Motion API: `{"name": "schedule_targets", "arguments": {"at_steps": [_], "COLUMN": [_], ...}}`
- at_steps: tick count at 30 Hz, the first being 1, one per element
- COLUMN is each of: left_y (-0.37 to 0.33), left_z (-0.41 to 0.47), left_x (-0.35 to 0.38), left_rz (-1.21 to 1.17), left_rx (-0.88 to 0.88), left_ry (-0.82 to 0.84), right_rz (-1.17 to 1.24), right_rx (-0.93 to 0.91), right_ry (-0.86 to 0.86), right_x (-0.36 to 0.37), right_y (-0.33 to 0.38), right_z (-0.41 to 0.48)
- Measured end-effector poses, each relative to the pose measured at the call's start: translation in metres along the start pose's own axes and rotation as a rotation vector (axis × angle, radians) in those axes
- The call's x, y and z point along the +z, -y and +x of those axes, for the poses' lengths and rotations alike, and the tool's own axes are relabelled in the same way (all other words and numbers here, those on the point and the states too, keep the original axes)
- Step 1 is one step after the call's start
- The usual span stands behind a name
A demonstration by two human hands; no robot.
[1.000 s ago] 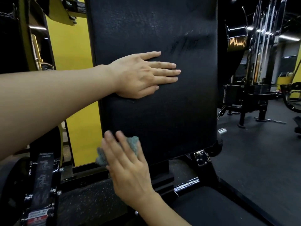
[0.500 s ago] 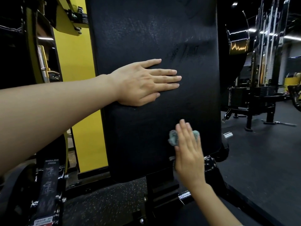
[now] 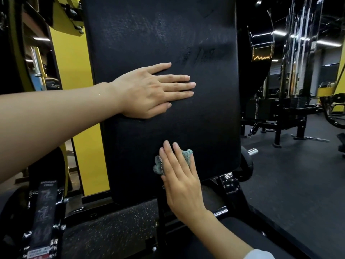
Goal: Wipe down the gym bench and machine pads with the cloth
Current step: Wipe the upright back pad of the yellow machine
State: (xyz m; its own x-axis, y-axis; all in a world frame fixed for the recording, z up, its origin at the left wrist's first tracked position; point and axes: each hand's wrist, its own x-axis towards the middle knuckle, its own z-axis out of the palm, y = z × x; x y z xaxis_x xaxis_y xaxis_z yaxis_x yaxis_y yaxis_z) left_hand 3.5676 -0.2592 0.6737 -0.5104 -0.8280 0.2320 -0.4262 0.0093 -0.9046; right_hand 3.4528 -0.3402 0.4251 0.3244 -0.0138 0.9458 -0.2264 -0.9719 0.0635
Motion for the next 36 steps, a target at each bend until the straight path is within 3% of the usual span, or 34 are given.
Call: {"name": "schedule_targets", "arguments": {"at_steps": [5, 13, 20, 26, 29, 36], "left_y": [-0.003, -0.009, -0.018, -0.03, -0.032, -0.034], "left_z": [0.0, -0.001, 0.002, 0.014, 0.016, 0.017], "left_x": [0.001, 0.004, 0.006, 0.013, 0.013, 0.013], "left_rz": [0.03, 0.076, 0.068, 0.084, 0.065, 0.053], "left_rx": [-0.011, -0.042, -0.011, 0.015, 0.016, 0.012], "left_ry": [-0.013, -0.018, -0.025, -0.041, -0.039, -0.038], "right_rz": [-0.088, -0.123, 0.015, 0.041, -0.027, -0.056], "right_rx": [-0.086, 0.162, 0.33, 0.056, -0.01, 0.149], "right_ry": [0.041, -0.026, -0.133, -0.031, -0.019, -0.052], "right_x": [-0.011, -0.026, -0.017, -0.011, -0.014, -0.029], "right_y": [-0.034, -0.105, -0.102, -0.052, -0.061, -0.122], "right_z": [0.0, -0.016, -0.017, -0.012, -0.012, -0.02]}}
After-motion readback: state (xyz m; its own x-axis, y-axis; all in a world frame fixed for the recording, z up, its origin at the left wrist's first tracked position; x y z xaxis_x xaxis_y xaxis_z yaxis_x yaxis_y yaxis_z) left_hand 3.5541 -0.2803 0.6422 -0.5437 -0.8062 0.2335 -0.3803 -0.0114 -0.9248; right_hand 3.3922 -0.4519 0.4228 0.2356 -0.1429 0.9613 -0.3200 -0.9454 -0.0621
